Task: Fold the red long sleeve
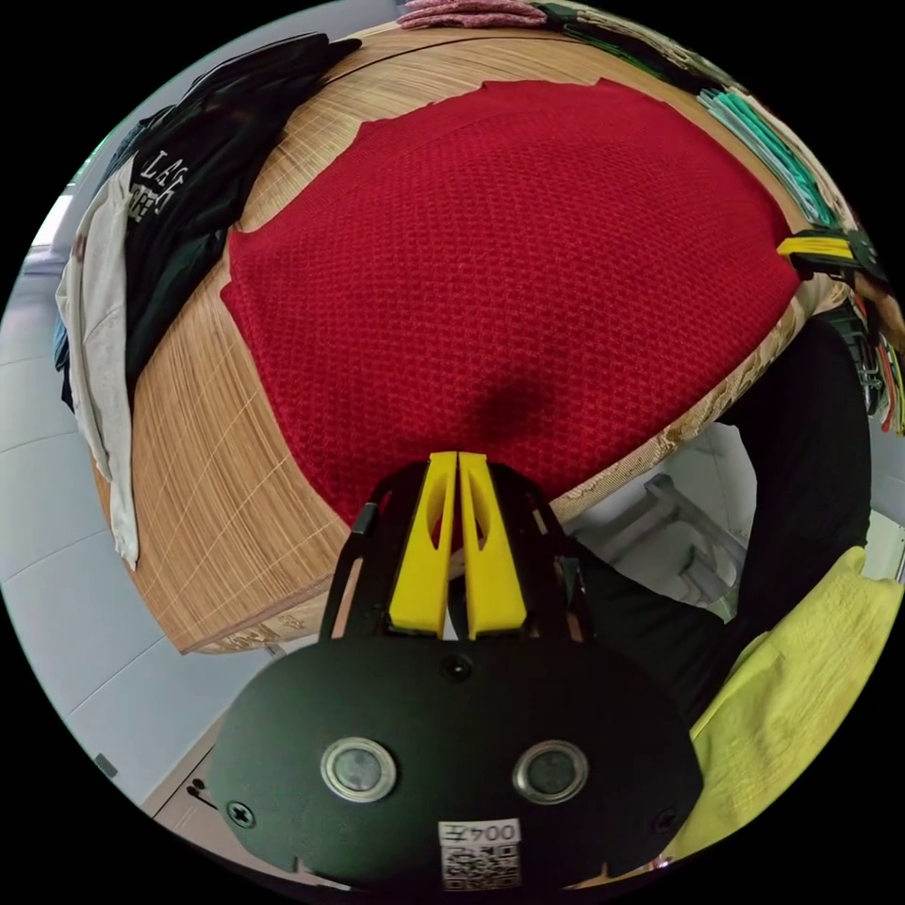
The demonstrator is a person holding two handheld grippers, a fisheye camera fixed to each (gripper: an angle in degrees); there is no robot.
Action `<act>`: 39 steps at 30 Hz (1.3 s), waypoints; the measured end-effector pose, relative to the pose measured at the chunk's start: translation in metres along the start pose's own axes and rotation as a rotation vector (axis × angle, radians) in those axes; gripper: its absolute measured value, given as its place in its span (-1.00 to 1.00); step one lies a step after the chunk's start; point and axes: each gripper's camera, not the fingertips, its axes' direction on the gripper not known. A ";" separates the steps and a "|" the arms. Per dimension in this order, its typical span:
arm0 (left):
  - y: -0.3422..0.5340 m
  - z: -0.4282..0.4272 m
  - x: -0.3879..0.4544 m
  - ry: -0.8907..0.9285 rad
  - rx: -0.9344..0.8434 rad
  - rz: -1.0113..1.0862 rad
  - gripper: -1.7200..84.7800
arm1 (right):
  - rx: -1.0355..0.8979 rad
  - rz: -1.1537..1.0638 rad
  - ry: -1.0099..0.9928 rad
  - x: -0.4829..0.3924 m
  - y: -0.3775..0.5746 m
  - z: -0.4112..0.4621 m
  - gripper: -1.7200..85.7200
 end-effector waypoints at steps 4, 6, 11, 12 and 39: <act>0.003 -0.011 -0.010 -0.018 -0.015 0.030 -0.95 | 0.011 -0.009 0.033 0.006 0.014 -0.001 -0.96; 0.007 -0.016 -0.017 -0.012 -0.013 0.027 -0.95 | 0.008 0.012 0.028 0.012 0.021 -0.003 -0.95; 0.022 -0.028 -0.038 0.005 0.001 0.017 -0.95 | 0.100 0.055 -0.105 0.039 0.055 -0.020 -0.76; 0.023 -0.029 -0.041 0.007 0.001 0.015 -0.95 | 0.116 0.064 -0.128 0.043 0.060 -0.022 -0.74; 0.149 -0.097 -0.142 0.185 0.264 -0.072 -0.84 | 0.463 0.663 -0.928 0.301 0.288 0.024 -0.60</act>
